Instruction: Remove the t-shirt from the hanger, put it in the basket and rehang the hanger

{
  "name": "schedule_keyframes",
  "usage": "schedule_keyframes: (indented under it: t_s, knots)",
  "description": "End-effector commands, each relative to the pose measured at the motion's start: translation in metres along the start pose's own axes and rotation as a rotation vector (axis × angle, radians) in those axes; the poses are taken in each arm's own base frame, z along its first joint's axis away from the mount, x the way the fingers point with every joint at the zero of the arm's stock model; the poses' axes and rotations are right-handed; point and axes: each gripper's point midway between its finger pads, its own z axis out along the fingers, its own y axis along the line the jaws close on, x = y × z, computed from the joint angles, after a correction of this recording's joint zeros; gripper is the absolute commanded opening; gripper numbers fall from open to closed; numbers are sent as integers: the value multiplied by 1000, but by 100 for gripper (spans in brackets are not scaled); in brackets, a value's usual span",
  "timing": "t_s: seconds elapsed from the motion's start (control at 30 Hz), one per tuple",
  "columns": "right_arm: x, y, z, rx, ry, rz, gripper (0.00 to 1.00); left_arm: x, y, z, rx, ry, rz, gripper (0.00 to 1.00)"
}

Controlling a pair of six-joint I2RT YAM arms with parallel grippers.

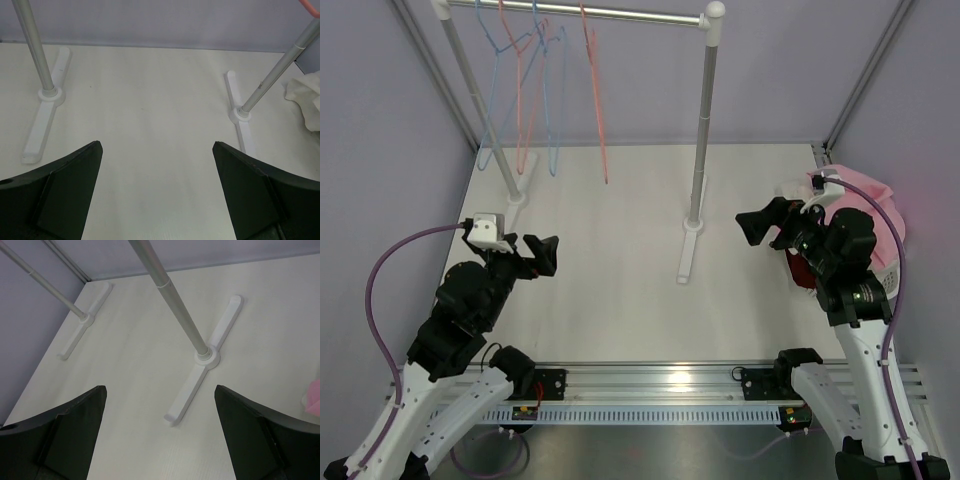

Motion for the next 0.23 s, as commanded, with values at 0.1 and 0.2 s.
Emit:
schedule_keyframes:
  t_s: [0.1, 0.2]
  knots:
    - [-7, 13, -5, -43, -2, -19, 99, -8, 1, 3, -20, -23, -12, 99]
    - [-10, 13, -6, -37, -18, -23, 100, -7, 2, 3, -22, -22, -10, 99]
